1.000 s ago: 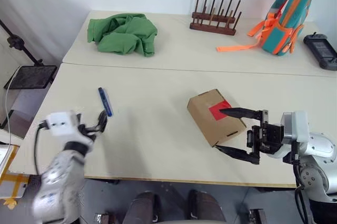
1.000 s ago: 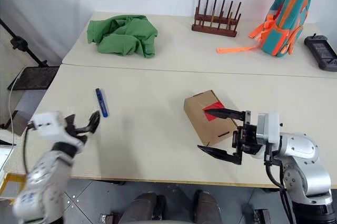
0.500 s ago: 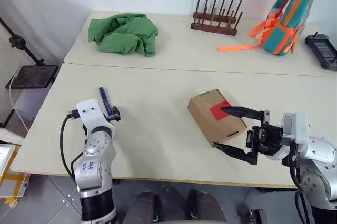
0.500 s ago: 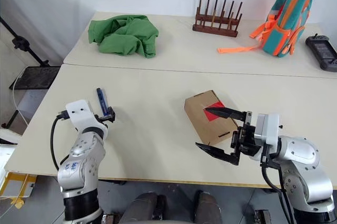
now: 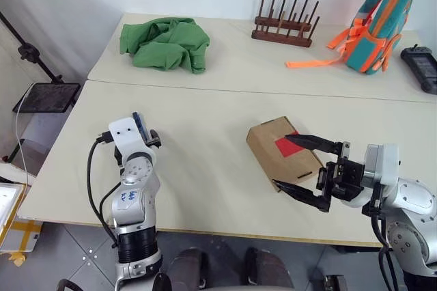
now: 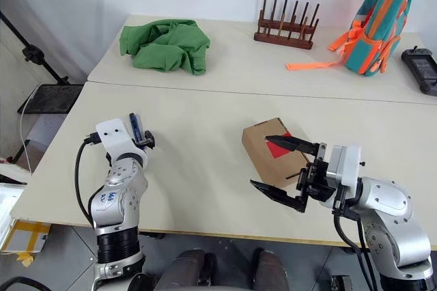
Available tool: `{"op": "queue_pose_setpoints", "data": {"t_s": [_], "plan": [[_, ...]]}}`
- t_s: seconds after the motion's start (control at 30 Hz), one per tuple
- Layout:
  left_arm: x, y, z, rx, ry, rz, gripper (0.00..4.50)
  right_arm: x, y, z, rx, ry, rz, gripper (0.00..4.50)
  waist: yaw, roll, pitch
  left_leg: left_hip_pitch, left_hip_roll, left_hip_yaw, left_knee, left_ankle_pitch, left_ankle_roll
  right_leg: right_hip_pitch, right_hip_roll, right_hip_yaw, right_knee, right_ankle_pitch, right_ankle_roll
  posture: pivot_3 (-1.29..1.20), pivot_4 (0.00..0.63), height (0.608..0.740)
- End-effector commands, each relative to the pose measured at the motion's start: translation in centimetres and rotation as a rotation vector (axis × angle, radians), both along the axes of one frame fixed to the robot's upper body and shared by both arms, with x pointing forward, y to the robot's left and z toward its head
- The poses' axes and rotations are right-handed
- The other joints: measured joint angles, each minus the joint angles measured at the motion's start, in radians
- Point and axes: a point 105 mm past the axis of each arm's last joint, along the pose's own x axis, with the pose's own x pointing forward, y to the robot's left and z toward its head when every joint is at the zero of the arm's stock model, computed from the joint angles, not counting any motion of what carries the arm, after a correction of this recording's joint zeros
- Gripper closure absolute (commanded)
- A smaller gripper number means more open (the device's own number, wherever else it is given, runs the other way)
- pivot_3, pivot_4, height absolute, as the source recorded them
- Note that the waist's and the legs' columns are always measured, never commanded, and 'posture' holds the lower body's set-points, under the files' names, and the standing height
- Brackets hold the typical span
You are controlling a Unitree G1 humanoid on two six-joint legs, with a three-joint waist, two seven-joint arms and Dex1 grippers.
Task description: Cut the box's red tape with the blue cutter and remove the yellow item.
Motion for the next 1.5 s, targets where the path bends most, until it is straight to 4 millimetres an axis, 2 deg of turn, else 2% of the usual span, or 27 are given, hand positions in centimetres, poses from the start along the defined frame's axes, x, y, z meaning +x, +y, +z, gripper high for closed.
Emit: {"op": "queue_pose_setpoints", "data": {"t_s": [0.03,0.17,0.4,0.53,0.63,0.7,0.77,0.8,0.87,0.93,1.03,1.13,1.27,1.37,1.5], "plan": [[-0.7,0.1,-2.4,-0.015,0.121,0.049,0.88,-0.5,0.1,0.5,0.001,-0.037,0.008,0.0,0.001,0.001,-0.001,0.0,0.0,0.0,0.0,0.0,0.0,0.0,0.0,0.0,0.0,0.0,0.0,0.0,0.15,0.74],[-1.1,0.7,-3.1,-0.003,0.159,0.09,1.99,-0.5,-0.2,0.4,0.001,-0.037,-0.002,0.0,0.001,0.003,-0.002,0.0,0.0,0.0,0.0,0.0,0.001,0.001,0.0,0.0,-0.001,0.0,0.0,0.0,0.15,0.74],[-1.3,0.0,-4.3,-0.04,0.201,0.067,4.02,-0.5,-0.5,0.4,0.002,-0.036,-0.011,0.0,-0.003,0.01,-0.006,0.003,0.0,0.003,-0.001,0.0,0.001,0.001,0.0,0.0,0.0,0.0,0.0,0.0,0.15,0.74],[-1.4,-0.2,-4.3,-0.061,0.195,0.048,4.02,-0.5,-0.5,0.4,0.001,-0.034,-0.009,0.0,-0.002,0.01,-0.006,0.005,0.0,0.005,-0.001,-0.001,0.001,0.001,0.0,0.002,-0.001,0.0,0.0,0.0,0.15,0.74],[-1.1,-0.6,-2.6,-0.02,0.102,-0.071,4.02,-0.6,-0.5,0.5,0.001,-0.035,-0.007,0.0,-0.003,0.01,-0.006,0.011,0.001,0.01,-0.004,-0.002,0.0,0.003,-0.001,0.006,-0.002,0.0,0.0,0.0,0.15,0.74],[-0.9,-2.8,0.1,-0.028,-0.076,-0.336,4.02,-0.7,-0.5,0.7,-0.001,-0.035,-0.008,0.0,-0.005,0.011,-0.006,0.013,0.002,0.013,-0.006,-0.003,-0.001,0.002,-0.002,0.008,-0.002,0.0,0.0,0.0,0.15,0.74],[-2.0,-4.4,4.0,-0.087,-0.303,-0.56,4.02,-1.1,-0.6,0.8,-0.006,-0.036,0.002,0.0,-0.003,0.01,-0.006,0.013,0.004,0.014,-0.006,-0.003,-0.002,0.001,-0.002,0.01,-0.002,0.0,-0.001,0.0,0.15,0.74],[-3.1,-4.5,5.0,-0.093,-0.351,-0.651,4.02,-1.5,-0.6,1.0,-0.007,-0.042,0.021,0.0,-0.001,0.009,-0.006,0.012,0.005,0.013,-0.006,-0.004,-0.002,0.001,-0.002,0.011,-0.002,0.0,-0.001,0.0,0.15,0.74],[-4.9,-4.7,5.6,-0.085,-0.371,-0.792,4.02,-2.2,-0.4,1.3,-0.017,-0.045,0.054,0.0,-0.005,0.009,-0.005,0.009,0.005,0.012,-0.005,-0.004,-0.003,-0.002,-0.003,0.013,-0.003,0.0,-0.002,0.0,0.15,0.74],[-7.4,-5.6,4.5,0.031,-0.294,-1.046,4.02,-2.7,-0.3,1.2,-0.044,-0.033,0.078,0.0,-0.015,0.009,-0.005,0.009,0.006,0.013,-0.006,-0.005,-0.004,-0.002,-0.001,0.014,-0.003,-0.001,-0.003,0.0,0.15,0.74],[-10.6,-6.0,1.5,0.287,-0.118,-1.447,4.02,-3.4,0.1,1.0,-0.076,0.004,0.103,0.0,-0.033,0.011,-0.006,0.01,0.008,0.015,-0.009,-0.005,-0.004,-0.005,0.001,0.013,-0.002,-0.004,-0.008,0.0,0.15,0.74],[-10.6,-6.1,0.6,0.43,-0.082,-1.644,4.02,-3.9,0.3,0.5,-0.112,0.046,0.109,0.0,-0.025,0.012,-0.006,0.011,0.008,0.02,-0.012,-0.004,-0.005,-0.008,0.001,0.012,-0.002,-0.005,-0.01,0.0,0.15,0.74],[-9.9,-9.0,0.0,0.552,-0.098,-1.888,4.02,-5.0,0.1,-0.5,-0.172,0.158,0.097,0.0,-0.008,0.011,-0.006,0.01,0.008,0.017,-0.013,-0.004,-0.005,-0.007,-0.001,0.014,-0.003,-0.004,-0.01,0.0,0.15,0.74],[-10.1,-11.2,-1.0,0.611,-0.091,-2.0,4.02,-5.3,0.1,-1.4,-0.22,0.24,0.038,0.0,-0.012,0.011,-0.007,0.01,0.008,0.019,-0.013,-0.005,-0.003,-0.008,-0.001,0.016,-0.002,-0.004,-0.009,0.0,0.15,0.74],[-10.7,-13.2,-2.1,0.621,-0.066,-2.051,4.02,-6.2,0.7,-1.7,-0.221,0.296,0.015,0.0,-0.026,0.011,-0.006,0.01,0.009,0.019,-0.015,-0.003,0.001,-0.008,0.003,0.011,-0.001,-0.003,-0.009,0.0,0.15,0.74]]}}
